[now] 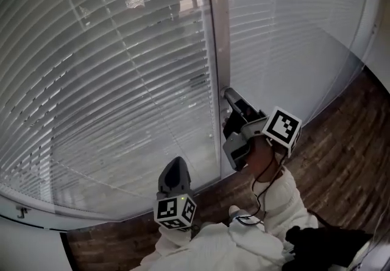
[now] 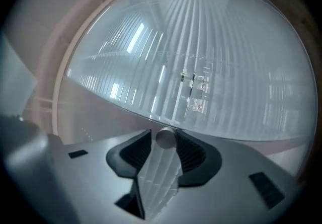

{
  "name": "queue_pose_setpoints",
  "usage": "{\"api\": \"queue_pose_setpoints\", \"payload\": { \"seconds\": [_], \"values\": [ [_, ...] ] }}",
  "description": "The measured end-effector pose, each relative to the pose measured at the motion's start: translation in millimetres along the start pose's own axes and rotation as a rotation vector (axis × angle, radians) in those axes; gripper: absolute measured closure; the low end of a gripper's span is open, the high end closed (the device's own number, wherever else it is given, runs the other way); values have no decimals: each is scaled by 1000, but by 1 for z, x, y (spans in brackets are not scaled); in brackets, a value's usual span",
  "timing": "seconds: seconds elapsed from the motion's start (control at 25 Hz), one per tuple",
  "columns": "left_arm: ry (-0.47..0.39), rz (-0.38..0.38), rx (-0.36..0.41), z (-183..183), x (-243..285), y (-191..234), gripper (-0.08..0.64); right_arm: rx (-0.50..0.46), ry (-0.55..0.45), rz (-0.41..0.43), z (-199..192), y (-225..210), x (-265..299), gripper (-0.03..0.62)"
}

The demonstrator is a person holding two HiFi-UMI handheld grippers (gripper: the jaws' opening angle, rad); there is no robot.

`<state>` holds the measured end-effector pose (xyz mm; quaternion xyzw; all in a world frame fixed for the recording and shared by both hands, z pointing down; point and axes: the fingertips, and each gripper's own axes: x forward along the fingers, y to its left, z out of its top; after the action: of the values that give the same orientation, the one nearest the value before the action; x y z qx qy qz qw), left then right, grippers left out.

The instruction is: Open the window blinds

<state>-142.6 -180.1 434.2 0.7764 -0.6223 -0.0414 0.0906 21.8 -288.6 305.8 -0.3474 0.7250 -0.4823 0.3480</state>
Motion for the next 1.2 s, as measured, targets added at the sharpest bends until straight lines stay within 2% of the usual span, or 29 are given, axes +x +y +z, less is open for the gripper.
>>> {"api": "queue_pose_setpoints", "payload": {
  "seconds": [0.2, 0.36, 0.44, 0.52, 0.68, 0.92, 1.0, 1.2],
  "values": [
    [9, -10, -4, -5, -3, -3, 561, 149, -26, -37, 0, -3, 6, 449],
    [8, 0, -13, -6, -6, 2, 561, 179, -40, -47, -1, -6, 5, 458],
    [6, 3, -15, -6, -6, 5, 561, 146, -31, -61, 0, -5, 5, 460],
    [4, 5, -16, -6, -4, 6, 561, 7, 4, -64, 1, -2, 8, 460],
    [1, 2, -14, -7, -2, 7, 561, -416, 74, -71, -1, 8, 12, 462],
    [-5, 3, -13, -6, -6, 10, 561, -1033, 105, -214, -7, 11, 12, 462],
    [-3, 9, -13, -6, -10, 13, 561, -1189, 120, -259, -10, 11, 11, 462],
    [1, 22, -5, -7, -14, 18, 561, -1497, 154, -338, -16, 14, 12, 463]
  ]
}}
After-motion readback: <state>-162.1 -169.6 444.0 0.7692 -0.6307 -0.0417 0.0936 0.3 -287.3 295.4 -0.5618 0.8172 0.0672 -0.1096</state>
